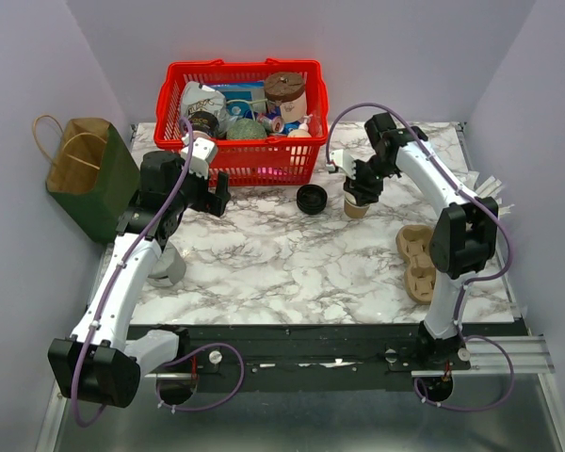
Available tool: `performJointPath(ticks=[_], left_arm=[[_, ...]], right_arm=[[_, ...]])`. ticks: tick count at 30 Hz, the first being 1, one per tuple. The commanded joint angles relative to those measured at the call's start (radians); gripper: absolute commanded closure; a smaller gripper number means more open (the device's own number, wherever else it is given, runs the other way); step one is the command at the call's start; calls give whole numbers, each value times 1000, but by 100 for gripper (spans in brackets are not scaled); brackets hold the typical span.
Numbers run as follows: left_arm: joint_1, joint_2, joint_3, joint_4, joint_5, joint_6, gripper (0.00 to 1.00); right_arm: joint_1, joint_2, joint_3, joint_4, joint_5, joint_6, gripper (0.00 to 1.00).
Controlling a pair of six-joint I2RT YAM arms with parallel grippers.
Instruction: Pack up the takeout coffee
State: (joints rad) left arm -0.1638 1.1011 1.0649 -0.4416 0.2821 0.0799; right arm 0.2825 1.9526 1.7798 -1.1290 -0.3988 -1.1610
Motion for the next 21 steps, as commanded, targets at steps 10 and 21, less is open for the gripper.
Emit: performJointPath(ticks=[10, 21], left_arm=[[-3, 6, -16, 35, 17, -15, 2], [-2, 14, -17, 43, 17, -23, 2]], right_arm=[[12, 37, -13, -17, 44, -17, 54], [12, 42, 1, -28, 54, -11, 68]])
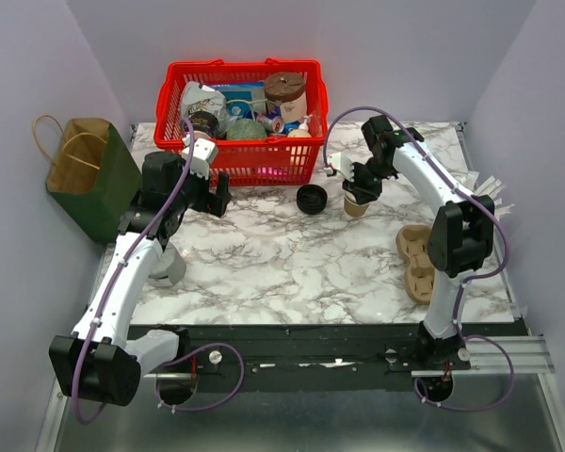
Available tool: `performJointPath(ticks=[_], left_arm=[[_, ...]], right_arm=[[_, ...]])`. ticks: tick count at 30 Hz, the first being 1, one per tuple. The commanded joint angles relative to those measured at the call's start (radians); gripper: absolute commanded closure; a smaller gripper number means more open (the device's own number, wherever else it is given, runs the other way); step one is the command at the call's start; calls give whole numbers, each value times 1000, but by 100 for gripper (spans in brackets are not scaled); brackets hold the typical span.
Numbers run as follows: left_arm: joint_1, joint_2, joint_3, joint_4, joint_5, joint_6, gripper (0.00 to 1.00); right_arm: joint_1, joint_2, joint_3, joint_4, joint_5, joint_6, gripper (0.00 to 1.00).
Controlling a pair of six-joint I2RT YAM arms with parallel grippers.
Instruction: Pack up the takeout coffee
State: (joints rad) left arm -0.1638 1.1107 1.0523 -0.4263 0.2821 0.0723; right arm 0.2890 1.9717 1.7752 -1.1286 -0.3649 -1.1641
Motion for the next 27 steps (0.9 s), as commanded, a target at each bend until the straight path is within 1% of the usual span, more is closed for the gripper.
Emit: performJointPath(ticks=[1, 5, 10, 13, 14, 16, 20, 21, 24, 25, 27], left_arm=[[-3, 5, -5, 27, 17, -16, 2], [-3, 5, -8, 27, 20, -16, 2], [-3, 8, -14, 31, 26, -16, 2], [-3, 12, -17, 34, 32, -20, 2], [-3, 11, -17, 34, 40, -23, 2], [-5, 18, -15, 37, 46, -26, 2], [-6, 32, -9, 38, 46, -28, 2], [-9, 35, -8, 40, 48, -28, 2], [-13, 46, -6, 46, 46, -31, 2], [-13, 47, -6, 46, 49, -32, 2], [-16, 51, -5, 49, 49, -32, 2]], right_arm=[[4, 21, 6, -30, 23, -8, 69], [7, 4, 3, -27, 30, -9, 72], [7, -48, 0, 26, 43, 18, 83], [7, -102, -26, 87, 49, 38, 90], [7, -115, -49, 102, 49, 40, 94], [7, -146, -68, 136, 52, 43, 95], [6, -161, -71, 148, 83, 37, 97], [6, -166, -88, 182, 104, 37, 99], [7, -186, -131, 240, 139, 27, 99], [7, -188, -170, 297, 150, 30, 99], [7, -185, -201, 346, 193, 20, 99]])
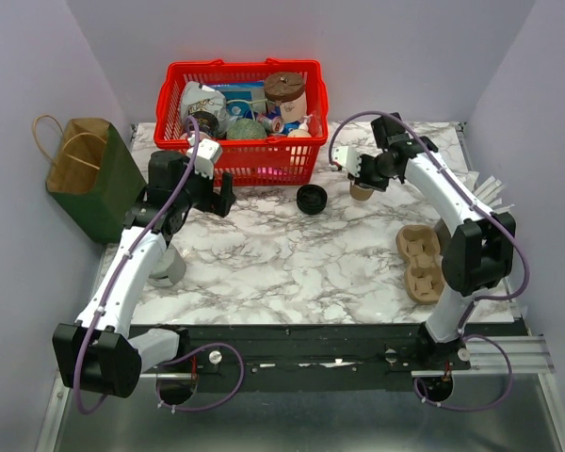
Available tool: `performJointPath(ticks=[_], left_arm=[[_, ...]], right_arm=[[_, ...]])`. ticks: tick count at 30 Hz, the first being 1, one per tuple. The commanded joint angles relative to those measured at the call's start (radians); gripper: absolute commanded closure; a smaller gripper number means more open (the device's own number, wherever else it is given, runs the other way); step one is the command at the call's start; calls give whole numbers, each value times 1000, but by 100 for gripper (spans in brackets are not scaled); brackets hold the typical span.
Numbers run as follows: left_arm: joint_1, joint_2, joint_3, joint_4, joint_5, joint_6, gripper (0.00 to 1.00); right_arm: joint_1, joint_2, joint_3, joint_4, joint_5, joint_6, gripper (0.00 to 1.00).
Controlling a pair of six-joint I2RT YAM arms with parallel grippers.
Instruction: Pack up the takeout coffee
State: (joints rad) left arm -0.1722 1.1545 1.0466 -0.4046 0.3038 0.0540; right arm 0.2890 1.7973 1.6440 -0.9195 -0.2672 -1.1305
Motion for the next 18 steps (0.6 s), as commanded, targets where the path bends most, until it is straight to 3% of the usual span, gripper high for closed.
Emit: performJointPath(ticks=[1, 2, 15, 18], left_arm=[[-7, 8, 1, 26, 27, -14, 2], [-9, 8, 4, 26, 27, -13, 2], [-12, -3, -11, 27, 27, -9, 2], [-12, -6, -11, 27, 26, -8, 2]], right_arm=[[7, -6, -55, 155, 98, -5, 99], [-1, 5, -27, 148, 85, 56, 99], [-37, 94, 117, 33, 56, 144, 99], [-37, 77, 73, 125, 118, 149, 99]])
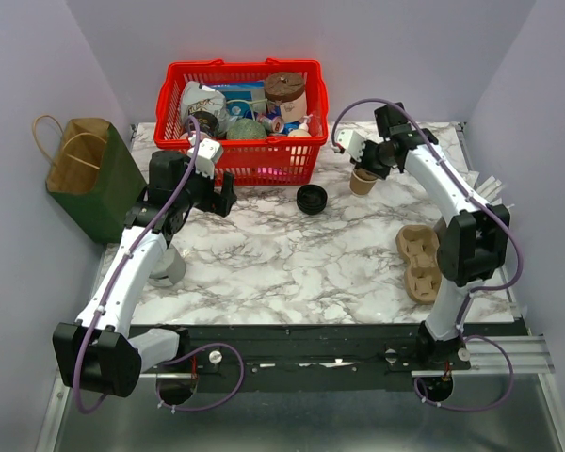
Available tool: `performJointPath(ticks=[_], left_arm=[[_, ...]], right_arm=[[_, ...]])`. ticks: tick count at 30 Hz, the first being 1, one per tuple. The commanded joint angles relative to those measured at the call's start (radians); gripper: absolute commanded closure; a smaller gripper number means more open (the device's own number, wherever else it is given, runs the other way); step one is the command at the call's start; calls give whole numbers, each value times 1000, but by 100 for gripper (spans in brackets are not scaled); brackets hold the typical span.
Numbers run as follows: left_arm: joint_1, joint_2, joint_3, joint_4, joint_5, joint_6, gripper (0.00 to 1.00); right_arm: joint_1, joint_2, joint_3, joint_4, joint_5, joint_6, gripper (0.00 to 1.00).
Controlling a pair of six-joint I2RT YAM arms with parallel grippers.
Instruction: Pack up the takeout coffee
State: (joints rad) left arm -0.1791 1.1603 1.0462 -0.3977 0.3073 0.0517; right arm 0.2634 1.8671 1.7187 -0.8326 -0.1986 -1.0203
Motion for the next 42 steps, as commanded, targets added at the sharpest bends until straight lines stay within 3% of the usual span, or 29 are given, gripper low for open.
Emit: performJointPath(ticks=[1, 13, 20, 26, 33, 42], left_arm=[[-5, -11, -11, 20, 23, -6, 2], [-8, -17, -6, 5, 26, -6, 2], [-13, -1, 17, 10, 27, -29, 2], [-13, 52, 72, -32, 0, -87, 3], [-14, 71, 78, 5, -14, -107, 4], [-13, 92, 77, 29, -36, -142, 5]], right_arm=[[-13, 4, 8, 26, 32, 39, 99], [25, -66, 202, -210, -38, 19, 99], [244, -245, -68, -203, -113, -112, 99], [445, -379, -367, -56, -128, -212, 99], [517, -321, -372, -83, -174, -198, 98], [662, -312, -456, 7, -170, -81, 96]])
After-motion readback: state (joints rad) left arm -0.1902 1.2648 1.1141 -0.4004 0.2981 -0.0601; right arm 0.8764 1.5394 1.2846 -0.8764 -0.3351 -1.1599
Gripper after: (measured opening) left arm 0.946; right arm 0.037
